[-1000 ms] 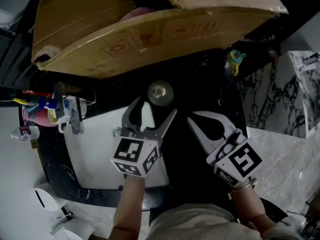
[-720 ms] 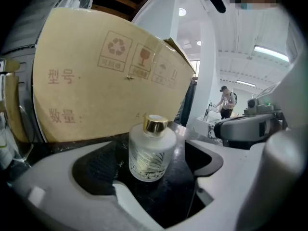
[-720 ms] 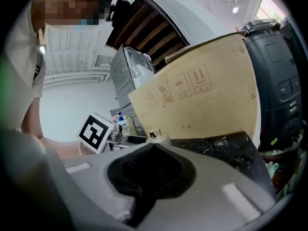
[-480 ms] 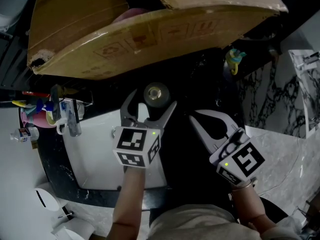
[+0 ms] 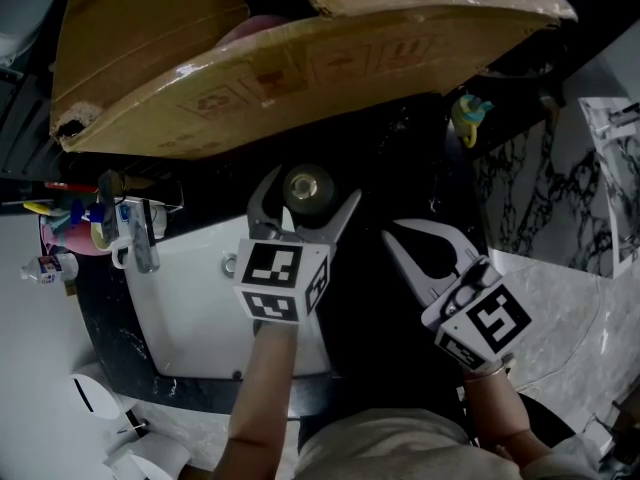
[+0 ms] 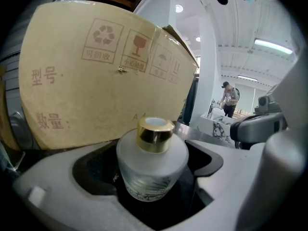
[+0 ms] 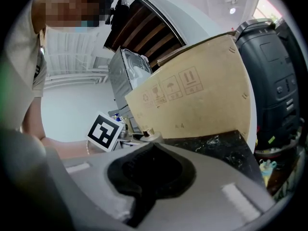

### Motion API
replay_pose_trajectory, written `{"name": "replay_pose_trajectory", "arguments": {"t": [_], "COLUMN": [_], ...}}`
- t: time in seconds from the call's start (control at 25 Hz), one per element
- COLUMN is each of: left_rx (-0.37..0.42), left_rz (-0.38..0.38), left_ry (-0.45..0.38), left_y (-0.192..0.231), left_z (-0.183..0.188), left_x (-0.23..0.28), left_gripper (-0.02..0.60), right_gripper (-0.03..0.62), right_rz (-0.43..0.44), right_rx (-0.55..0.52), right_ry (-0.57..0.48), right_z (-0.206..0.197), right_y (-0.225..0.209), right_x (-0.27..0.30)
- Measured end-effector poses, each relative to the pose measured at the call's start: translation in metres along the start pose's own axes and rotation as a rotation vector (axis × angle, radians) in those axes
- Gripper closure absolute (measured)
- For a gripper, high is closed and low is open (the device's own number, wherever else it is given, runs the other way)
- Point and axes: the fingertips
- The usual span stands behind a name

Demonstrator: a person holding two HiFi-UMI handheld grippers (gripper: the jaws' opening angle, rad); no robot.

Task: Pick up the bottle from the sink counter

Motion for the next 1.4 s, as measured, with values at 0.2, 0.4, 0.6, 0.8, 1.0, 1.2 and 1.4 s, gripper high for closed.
{"name": "replay_pose_trajectory", "arguments": {"t": [0.2, 0.4, 0.6, 0.8, 1.0, 1.2, 1.4], "left_rx": [0.01, 0.019, 0.026, 0.001, -0.001, 0.008, 0.013], "left_rz": [-0.02, -0.035, -0.024, -0.006, 0.015, 0.016, 0.019], "left_ry": [-0.008, -0.01, -0.017, -0.018, -0.018, -0.013, -0.01], "left_y": [-0.002, -0.004, -0.002, 0.003, 0.006, 0.006, 0.007], "left_z": [0.003, 0.003, 0.002, 0.003, 0.003, 0.003, 0.003], "left_x": [0.006, 0.01, 0.014, 0.015, 0.016, 0.016, 0.016], "left_gripper": [0.158, 0.158, 0.16, 0.164, 0.203, 0.212, 0.215], "right_gripper": [0.591, 0.591, 0.591, 0.591, 0.591, 0.591, 0.591], "right_rz": [0.018, 0.017, 0.028, 0.031, 0.07, 0.085, 0.066], "right_rx": [0.028, 0.042, 0.034, 0.031, 0.048, 0.061, 0.012], "right_ry": [-0.027, -0.031, -0.029, -0.009, -0.047, -0.05, -0.027], "right_z": [0.003, 0.004, 0.001, -0.004, 0.003, 0.003, 0.003], "right_y": [0.0, -0.002, -0.002, -0.005, 0.0, -0.001, -0.008], "right_x": [0.0, 0.0, 0.0, 0.0, 0.005, 0.003, -0.004]}}
Point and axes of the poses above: the fingertips, and each gripper's own axes: x forward along the fingers, y to its left, z out of its top, and after that the axes turned 5 degrees about -x, right-handed
